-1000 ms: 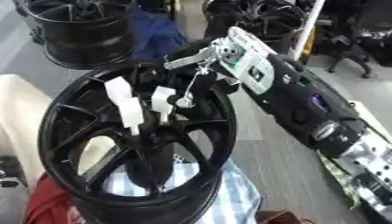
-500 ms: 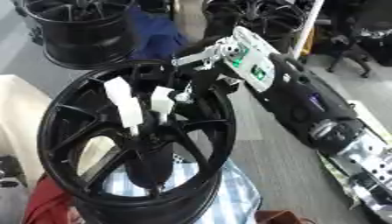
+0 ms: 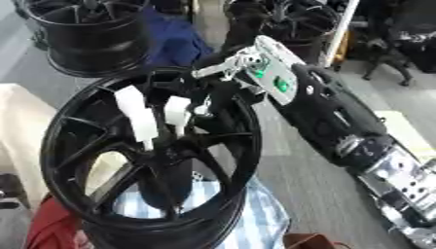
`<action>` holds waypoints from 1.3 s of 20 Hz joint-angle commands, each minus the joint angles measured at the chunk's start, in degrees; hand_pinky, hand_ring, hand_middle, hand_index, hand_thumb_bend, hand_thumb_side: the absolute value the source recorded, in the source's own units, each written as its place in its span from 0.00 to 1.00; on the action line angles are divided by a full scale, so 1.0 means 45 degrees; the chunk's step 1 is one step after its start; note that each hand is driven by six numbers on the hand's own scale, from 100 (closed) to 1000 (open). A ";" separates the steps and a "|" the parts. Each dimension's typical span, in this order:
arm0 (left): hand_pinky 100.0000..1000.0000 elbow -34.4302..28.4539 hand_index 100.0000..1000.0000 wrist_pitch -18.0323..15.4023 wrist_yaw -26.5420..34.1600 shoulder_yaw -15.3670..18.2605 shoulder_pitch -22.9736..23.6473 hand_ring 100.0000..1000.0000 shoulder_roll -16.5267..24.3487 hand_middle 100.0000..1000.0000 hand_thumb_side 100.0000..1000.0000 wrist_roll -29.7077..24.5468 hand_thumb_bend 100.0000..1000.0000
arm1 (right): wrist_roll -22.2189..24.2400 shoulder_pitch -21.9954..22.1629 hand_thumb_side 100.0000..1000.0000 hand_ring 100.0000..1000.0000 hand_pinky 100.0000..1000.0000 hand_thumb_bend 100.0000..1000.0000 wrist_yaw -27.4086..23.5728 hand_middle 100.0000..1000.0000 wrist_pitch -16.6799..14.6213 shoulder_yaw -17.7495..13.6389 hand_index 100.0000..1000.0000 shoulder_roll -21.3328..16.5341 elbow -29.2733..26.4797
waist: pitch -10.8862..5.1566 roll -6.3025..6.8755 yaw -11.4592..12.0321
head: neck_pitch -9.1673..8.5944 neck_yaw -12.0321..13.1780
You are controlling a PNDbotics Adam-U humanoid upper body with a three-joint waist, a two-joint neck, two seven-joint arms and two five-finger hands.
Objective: Pull the pin out of the wheel hub.
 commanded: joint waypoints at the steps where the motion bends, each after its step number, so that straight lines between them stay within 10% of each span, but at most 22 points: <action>1: 0.61 -0.0265 0.82 -0.0030 -0.0037 0.0015 -0.0149 0.68 0.0119 0.66 0.48 -0.0016 0.00 | 0.0793 -0.0248 0.46 0.86 0.78 0.00 0.0127 0.87 -0.0892 -0.0266 0.99 -0.0095 -0.0024 | -0.0132 0.0080 -0.0005 | -0.0031 -0.0016; 26: 0.61 -0.0223 0.82 -0.0043 -0.0070 -0.0009 -0.0136 0.68 0.0131 0.66 0.48 -0.0028 0.00 | 0.0793 -0.0409 0.60 0.83 0.75 0.06 -0.0118 0.84 -0.0467 -0.0019 0.97 0.0249 -0.0497 | -0.0172 0.0055 0.0027 | -0.0031 -0.0088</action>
